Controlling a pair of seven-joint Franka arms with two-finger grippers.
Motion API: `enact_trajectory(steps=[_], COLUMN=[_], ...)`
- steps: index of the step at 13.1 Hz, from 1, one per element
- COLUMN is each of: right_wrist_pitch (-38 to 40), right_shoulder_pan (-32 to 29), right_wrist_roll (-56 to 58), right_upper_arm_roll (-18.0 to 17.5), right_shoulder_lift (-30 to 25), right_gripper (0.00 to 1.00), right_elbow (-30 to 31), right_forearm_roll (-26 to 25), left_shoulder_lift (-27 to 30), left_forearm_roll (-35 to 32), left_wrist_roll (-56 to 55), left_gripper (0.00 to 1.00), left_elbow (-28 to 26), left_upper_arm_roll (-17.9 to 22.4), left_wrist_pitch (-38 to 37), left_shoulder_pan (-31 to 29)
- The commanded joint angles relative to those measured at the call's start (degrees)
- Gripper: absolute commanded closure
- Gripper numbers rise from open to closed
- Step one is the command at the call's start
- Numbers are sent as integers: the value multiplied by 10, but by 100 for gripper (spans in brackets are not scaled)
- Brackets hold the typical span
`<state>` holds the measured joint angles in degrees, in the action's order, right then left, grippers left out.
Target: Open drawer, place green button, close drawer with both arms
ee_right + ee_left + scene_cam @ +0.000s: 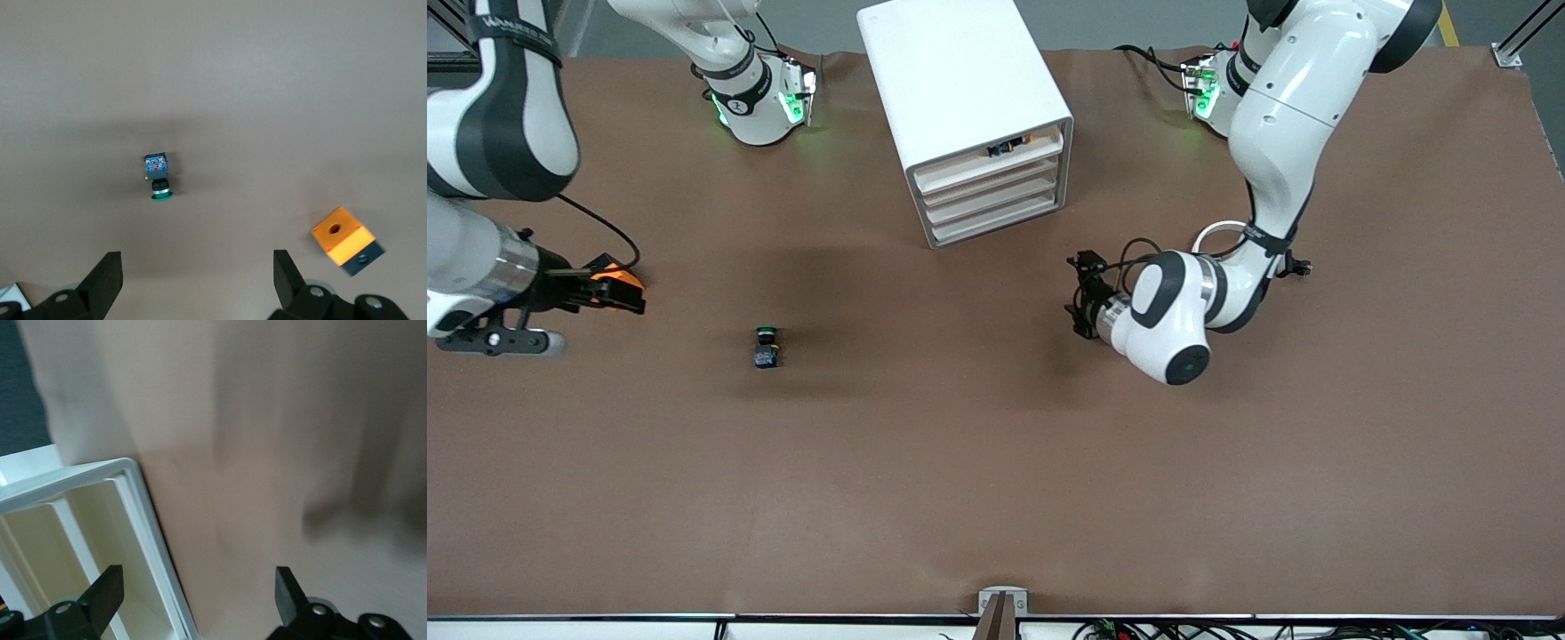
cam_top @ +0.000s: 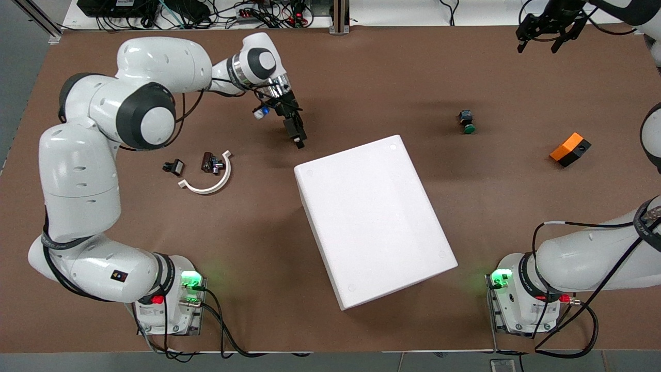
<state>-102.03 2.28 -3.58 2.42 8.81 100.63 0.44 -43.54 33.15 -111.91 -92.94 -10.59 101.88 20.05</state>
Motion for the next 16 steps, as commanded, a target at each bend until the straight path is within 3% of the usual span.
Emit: enact_trajectory(steps=[1,5,8,13,14,16], right_wrist_pitch=[-53,-160,-221,-327,-353,-369], right_shoulder_pan=[32,62,67,70,75,82], right_wrist_roll=[-68,-98,-100,-106,-106,-106], right_upper_arm_roll=[-1,-1,-1,-1,-1,-1], right_shoulder_lift=[7,21,75,142,150,166], right_gripper=[0,0,0,0,0,0], right_elbow=[41,104,107,129,141,149], right_forearm_roll=[3,3,3,3,2,2], left_shoulder_lift=[1,-4,-26,-37,-38,-44], left_forearm_roll=[11,51,101,112,112,111], left_wrist_roll=[-89,-142,-139,-139,-139,-138], left_gripper=[0,0,0,10,15,36], left_elbow=[2,5,6,5,5,5], left_upper_arm_roll=[1,-1,-2,-11,-11,-11], left_wrist_pitch=[-36,-49,-65,-92,-94,-97], left_shoulder_pan=[30,59,61,97,99,106])
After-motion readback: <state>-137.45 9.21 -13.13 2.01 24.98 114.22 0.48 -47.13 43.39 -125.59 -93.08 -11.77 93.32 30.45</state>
